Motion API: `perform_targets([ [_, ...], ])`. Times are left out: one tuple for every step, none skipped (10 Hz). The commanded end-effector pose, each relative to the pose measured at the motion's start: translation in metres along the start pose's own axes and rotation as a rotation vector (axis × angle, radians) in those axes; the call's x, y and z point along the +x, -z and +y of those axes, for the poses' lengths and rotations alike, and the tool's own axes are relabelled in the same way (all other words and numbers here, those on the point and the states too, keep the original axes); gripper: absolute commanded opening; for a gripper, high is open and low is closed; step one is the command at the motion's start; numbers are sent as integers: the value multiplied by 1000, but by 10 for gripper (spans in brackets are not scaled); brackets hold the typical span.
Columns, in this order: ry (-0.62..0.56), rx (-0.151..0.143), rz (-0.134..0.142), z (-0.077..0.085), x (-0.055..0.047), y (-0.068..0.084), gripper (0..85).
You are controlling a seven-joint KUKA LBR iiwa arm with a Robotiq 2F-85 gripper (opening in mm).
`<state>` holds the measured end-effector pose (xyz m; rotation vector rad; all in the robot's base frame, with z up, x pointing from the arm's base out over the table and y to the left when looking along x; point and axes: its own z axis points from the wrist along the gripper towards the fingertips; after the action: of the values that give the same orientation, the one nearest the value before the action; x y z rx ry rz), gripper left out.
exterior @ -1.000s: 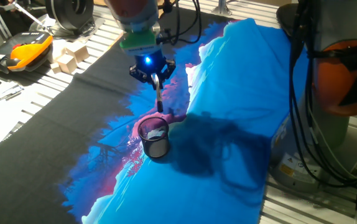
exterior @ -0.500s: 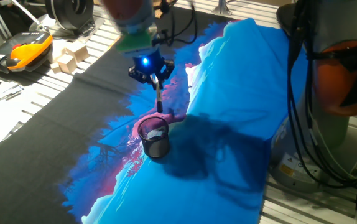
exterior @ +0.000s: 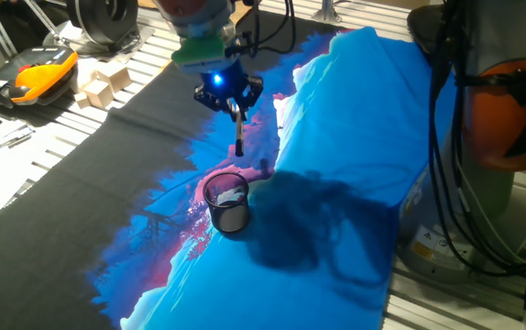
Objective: Put the pen into the pen holder
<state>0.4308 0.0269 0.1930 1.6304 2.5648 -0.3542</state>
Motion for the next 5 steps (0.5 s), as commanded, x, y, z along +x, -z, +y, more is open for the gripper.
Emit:
perform_targets([
  [-6,10,-7,-2,0,1,0],
  [-10,6,-4,-3,1,2,0],
  [-3,-6,5,-3,0,1,0],
  [6,-10,9,-1,-1,1,0],
  [21,-16,12,-1,-1,1,0],
])
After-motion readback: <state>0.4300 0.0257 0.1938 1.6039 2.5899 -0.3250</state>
